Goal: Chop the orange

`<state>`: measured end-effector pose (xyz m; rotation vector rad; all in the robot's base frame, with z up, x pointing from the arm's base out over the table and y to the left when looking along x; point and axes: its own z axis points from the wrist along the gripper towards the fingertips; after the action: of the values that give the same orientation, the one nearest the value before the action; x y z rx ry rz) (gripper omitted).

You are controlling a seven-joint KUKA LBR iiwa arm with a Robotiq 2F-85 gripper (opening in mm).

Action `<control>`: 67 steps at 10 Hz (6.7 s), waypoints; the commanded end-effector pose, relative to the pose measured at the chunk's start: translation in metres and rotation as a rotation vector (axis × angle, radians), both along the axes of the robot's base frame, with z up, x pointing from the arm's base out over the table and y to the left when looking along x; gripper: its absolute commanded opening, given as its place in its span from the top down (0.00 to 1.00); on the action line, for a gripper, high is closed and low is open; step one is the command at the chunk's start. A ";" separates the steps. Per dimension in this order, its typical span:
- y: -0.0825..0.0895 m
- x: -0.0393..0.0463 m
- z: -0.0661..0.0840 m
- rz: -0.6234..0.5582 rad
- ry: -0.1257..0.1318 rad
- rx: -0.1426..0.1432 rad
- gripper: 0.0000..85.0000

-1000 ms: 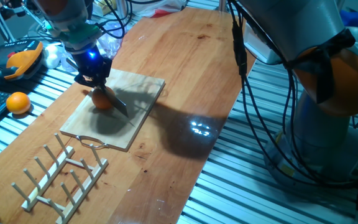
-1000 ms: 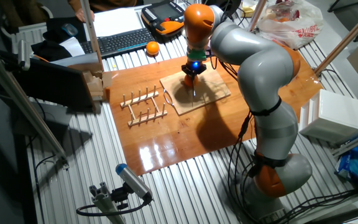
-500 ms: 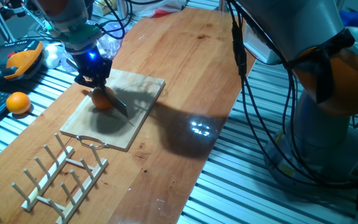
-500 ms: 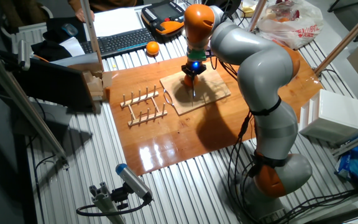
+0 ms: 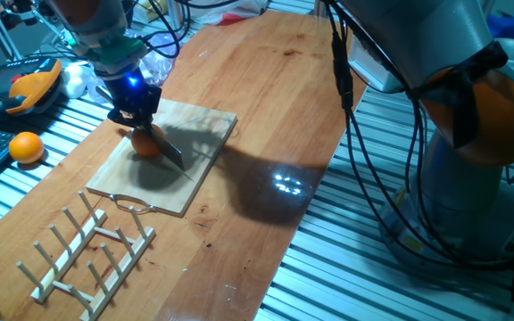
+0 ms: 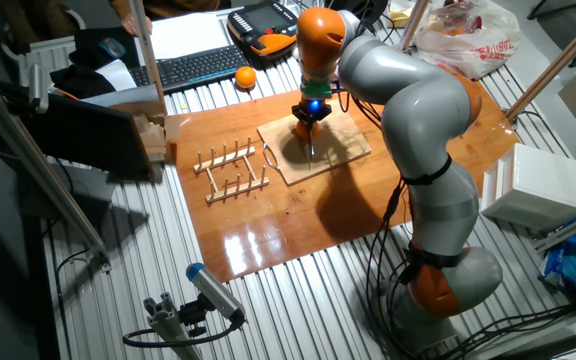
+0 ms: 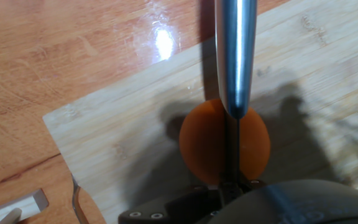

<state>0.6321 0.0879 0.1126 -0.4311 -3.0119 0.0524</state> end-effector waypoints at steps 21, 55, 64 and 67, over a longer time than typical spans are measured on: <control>0.002 0.0010 0.001 0.002 -0.038 0.006 0.80; -0.005 0.0278 0.029 -0.027 -0.187 -0.055 1.00; -0.005 0.0302 0.022 -0.017 -0.201 -0.082 1.00; -0.005 0.0307 0.019 -0.016 -0.200 -0.079 1.00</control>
<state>0.6632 0.0830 0.1313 -0.4962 -3.2115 0.1352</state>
